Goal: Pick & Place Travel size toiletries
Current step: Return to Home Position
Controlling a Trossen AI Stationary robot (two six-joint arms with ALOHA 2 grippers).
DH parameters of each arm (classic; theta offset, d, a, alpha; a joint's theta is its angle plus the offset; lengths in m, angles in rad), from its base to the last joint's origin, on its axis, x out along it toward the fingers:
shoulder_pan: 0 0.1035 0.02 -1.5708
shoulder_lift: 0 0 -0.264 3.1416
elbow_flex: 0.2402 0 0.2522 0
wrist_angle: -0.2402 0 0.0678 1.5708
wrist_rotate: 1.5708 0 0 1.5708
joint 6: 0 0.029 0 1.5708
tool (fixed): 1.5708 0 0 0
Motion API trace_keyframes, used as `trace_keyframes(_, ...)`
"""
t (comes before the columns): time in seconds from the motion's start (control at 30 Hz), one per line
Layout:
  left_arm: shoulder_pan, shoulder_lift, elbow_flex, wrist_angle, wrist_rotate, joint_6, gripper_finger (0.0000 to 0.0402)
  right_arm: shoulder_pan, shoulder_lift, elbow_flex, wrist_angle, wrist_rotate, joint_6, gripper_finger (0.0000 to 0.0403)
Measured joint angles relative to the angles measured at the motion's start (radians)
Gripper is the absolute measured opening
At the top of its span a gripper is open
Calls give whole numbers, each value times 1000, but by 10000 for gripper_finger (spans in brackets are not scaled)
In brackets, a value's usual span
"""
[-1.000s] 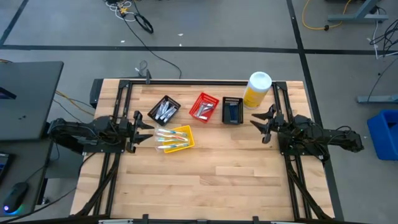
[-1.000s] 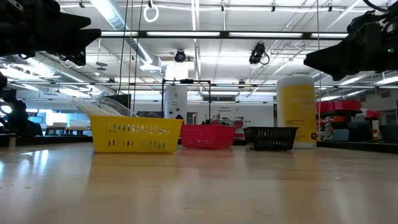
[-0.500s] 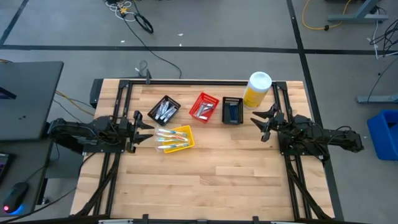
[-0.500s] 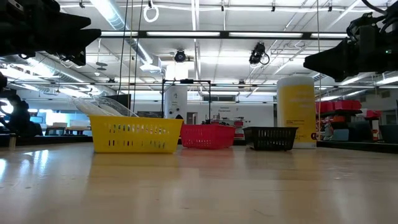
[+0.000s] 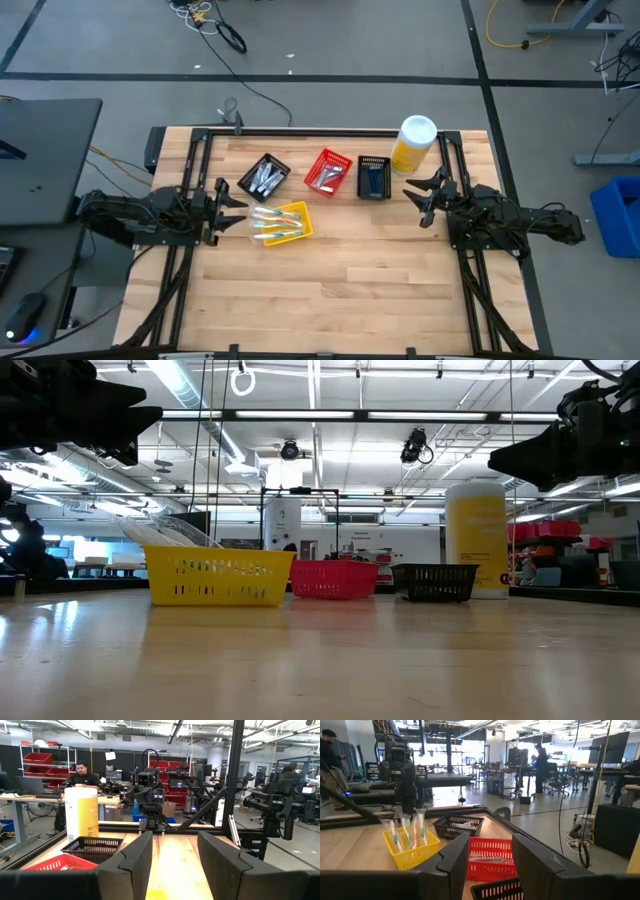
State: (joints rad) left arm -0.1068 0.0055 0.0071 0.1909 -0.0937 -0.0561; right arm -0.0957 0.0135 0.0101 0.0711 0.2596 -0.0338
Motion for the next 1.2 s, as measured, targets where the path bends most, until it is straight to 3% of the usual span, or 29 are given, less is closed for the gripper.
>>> trace_keyframes(1.2,0,53,0,2,0,-1,165,0,0,1,0,0,0,158)
